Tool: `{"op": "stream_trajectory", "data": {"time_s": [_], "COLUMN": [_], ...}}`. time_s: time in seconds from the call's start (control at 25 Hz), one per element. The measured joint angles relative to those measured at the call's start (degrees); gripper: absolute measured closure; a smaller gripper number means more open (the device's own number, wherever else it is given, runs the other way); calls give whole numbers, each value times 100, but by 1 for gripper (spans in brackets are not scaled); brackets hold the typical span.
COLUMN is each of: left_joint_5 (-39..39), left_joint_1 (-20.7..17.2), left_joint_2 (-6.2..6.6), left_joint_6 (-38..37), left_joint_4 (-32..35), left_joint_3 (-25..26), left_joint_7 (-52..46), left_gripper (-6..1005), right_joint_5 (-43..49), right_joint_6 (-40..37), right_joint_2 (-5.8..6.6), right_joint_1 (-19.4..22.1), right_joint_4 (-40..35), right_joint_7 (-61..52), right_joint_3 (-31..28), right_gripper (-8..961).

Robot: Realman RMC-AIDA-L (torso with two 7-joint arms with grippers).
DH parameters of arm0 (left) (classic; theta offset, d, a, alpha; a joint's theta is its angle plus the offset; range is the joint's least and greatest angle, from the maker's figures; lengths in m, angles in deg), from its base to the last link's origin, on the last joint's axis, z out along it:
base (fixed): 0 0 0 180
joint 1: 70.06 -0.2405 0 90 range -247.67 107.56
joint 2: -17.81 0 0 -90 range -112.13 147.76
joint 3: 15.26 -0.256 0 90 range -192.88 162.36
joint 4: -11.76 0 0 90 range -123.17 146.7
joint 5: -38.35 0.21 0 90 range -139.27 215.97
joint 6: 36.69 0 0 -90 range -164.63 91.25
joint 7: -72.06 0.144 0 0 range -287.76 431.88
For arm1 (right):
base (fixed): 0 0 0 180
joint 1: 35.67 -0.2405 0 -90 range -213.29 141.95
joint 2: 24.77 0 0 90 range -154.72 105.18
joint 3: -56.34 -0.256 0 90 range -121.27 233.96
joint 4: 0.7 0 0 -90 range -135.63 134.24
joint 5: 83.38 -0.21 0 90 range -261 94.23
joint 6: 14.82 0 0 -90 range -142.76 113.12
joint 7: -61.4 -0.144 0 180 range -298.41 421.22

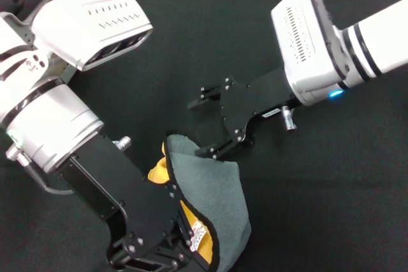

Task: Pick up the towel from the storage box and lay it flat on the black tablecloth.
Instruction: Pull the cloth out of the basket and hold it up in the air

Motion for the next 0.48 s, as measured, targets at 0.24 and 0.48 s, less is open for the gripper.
{"op": "stream_trajectory", "data": {"time_s": [0.24,0.48], "left_joint_5": [-1,-17], "left_joint_1": [1,-6], "left_joint_2": [-35,-62], "left_joint_6": [0,0], "left_joint_4": [-9,-7], "left_joint_3": [-73,-134], "left_joint_7": [56,136], "left_gripper": [987,986], "right_joint_5": [69,49], "right_joint_6": [-39,-54], "right_joint_2": [-33,-37], "right_joint_1": [-108,-117], "right_joint_4": [-26,-30], "right_joint_7": [-10,-11], "right_joint_3": [-18,-30], "right_gripper": [214,224]}}
